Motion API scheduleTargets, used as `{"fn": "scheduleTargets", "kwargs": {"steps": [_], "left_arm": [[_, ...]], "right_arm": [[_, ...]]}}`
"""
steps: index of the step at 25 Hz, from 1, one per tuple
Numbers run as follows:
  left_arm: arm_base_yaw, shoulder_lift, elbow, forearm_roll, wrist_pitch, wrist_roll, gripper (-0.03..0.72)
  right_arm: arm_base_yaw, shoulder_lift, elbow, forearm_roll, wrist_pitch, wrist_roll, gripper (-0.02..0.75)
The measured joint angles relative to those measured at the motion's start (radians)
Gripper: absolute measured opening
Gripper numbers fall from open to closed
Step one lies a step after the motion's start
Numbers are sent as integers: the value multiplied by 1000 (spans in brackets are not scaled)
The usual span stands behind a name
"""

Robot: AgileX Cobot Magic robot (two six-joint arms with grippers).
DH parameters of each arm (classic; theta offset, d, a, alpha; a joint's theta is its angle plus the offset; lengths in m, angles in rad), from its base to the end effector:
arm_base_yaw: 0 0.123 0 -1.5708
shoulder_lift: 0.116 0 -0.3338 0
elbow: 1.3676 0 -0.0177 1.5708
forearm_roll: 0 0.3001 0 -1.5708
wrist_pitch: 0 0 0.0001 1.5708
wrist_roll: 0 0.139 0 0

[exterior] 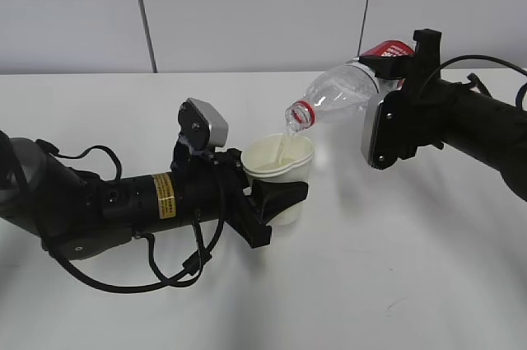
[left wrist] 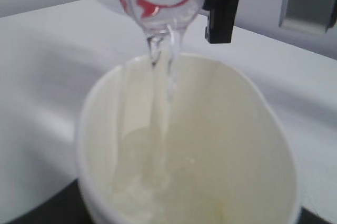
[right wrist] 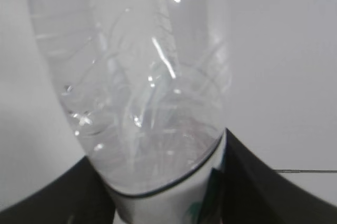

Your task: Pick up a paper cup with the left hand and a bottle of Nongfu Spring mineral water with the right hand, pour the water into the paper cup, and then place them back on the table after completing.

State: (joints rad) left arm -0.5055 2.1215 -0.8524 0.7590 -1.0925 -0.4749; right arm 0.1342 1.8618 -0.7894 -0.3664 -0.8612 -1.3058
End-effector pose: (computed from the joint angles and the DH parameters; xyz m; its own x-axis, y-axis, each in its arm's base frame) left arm 0.3471 -0.2891 0.0890 -0.2575 0.0853 -0.9625 0.8891 0.4109 -0.2015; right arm 0.4358 0.0969 0.1681 0.3915 -0.9180 -0.0625 -0.1639 -0.0027 -0.9865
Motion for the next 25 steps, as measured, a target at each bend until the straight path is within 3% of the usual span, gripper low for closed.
{"fn": "scheduleTargets", "kwargs": {"steps": [25], "left_arm": [[0, 0, 0, -5, 2, 0, 353]], "right_arm": [[0, -2, 1, 2, -15, 9, 374]]}}
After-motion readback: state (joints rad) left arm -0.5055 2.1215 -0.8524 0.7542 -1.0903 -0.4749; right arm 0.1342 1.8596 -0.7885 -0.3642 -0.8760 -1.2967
